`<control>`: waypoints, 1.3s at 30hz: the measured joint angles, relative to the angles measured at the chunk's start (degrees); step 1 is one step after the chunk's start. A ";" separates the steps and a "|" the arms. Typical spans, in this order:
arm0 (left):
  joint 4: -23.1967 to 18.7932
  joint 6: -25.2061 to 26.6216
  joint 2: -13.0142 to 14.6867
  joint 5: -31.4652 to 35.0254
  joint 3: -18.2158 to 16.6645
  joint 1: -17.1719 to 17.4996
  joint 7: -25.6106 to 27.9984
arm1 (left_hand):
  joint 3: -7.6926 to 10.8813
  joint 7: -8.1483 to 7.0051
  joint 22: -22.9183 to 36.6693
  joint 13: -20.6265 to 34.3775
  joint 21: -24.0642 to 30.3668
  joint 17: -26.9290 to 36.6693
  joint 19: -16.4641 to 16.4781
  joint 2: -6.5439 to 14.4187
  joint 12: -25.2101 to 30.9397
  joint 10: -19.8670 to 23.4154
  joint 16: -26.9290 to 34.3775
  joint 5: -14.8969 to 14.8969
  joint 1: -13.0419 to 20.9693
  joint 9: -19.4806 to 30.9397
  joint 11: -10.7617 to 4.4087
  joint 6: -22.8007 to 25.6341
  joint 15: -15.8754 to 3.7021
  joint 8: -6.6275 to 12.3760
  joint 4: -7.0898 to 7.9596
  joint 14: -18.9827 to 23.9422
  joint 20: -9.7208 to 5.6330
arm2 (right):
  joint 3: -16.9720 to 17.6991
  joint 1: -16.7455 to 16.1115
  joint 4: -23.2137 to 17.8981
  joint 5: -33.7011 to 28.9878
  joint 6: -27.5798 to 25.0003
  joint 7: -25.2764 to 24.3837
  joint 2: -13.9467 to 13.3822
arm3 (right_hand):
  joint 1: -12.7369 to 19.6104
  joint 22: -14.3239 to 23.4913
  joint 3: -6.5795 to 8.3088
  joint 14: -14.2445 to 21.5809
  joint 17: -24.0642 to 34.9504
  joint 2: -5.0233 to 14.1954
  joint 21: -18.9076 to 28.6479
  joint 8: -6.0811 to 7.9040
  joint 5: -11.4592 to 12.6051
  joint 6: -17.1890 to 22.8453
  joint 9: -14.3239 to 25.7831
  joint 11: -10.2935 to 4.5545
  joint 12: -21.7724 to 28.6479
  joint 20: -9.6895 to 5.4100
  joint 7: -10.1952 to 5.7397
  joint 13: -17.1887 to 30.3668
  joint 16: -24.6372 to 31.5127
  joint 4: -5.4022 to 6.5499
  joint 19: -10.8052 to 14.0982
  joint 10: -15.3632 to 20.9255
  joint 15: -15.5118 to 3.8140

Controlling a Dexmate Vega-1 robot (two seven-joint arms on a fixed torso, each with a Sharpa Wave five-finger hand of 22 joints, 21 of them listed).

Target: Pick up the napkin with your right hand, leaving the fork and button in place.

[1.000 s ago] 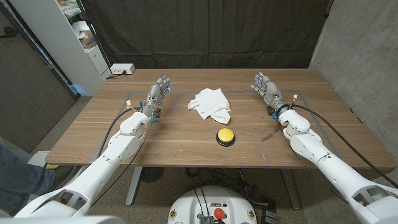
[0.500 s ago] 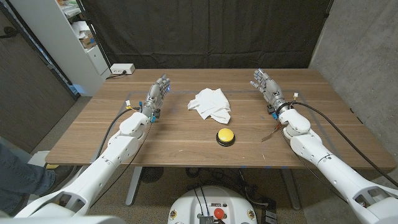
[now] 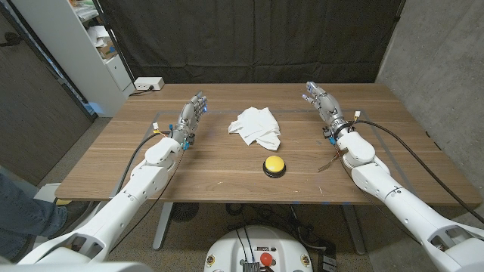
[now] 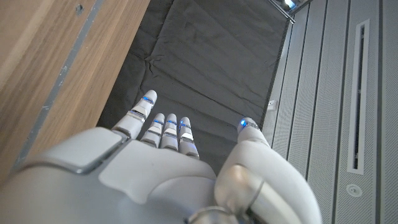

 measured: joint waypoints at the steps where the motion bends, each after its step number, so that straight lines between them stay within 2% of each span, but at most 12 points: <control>1: 0.11 -0.36 -0.02 0.03 0.00 0.00 -0.30 | -0.07 0.00 0.00 0.00 0.00 0.00 0.00 0.00 0.00 0.00 0.00 0.00 0.00 0.00 0.00 0.00 0.00 0.00 -0.07 0.00 0.00 | -0.84 0.74 0.75 -0.82 0.49 -0.28 0.04 | 0.00 0.00 0.00 0.00 -0.06 0.00 0.00 0.00 0.00 0.00 0.00 -0.14 0.00 0.00 0.00 0.00 0.00 0.00 0.00 -0.14 0.00; 16: 0.91 -0.99 -0.34 0.13 0.00 -0.31 -0.82 | -0.07 -0.32 -0.01 0.00 0.00 0.00 -0.32 0.00 0.00 0.30 0.00 0.00 0.00 0.00 -0.32 0.31 0.00 -0.09 -0.07 0.00 0.32 | -2.13 1.97 1.56 -6.27 4.23 -2.45 0.38 | 0.00 0.00 0.00 0.31 -0.29 0.00 0.00 0.00 0.00 -0.05 0.00 -0.62 0.00 0.00 -0.59 -0.01 0.39 0.00 0.00 -0.62 -0.31; 24: 1.57 -1.80 -0.70 0.04 0.00 -0.42 -1.42 | -0.07 -0.31 -0.01 0.00 0.00 0.00 -0.63 0.00 0.00 0.30 0.00 0.00 0.00 0.00 -0.32 0.31 0.00 -0.23 -0.07 0.00 0.62 | -2.42 2.13 1.46 -8.98 5.62 -3.75 0.09 | 0.67 0.00 0.23 1.13 -0.60 0.19 0.00 0.00 0.45 0.29 0.00 -1.11 0.00 0.00 -0.93 -0.01 0.39 -0.71 0.00 -0.49 -1.13; 39: 1.35 -2.20 -0.73 0.04 0.08 -0.45 -1.55 | -0.24 -0.31 -0.02 -0.01 0.00 -0.01 -0.62 0.26 0.00 0.61 0.00 0.00 -0.26 0.00 -0.63 0.93 0.00 -0.23 -0.24 0.00 0.62 | -3.47 2.56 1.05 -15.46 7.94 -5.95 -1.05 | 1.06 -0.01 0.47 1.13 -0.86 0.14 0.00 0.00 0.45 0.29 -0.01 -1.42 0.00 0.00 -0.92 -0.01 0.39 -0.94 0.00 -0.79 -1.12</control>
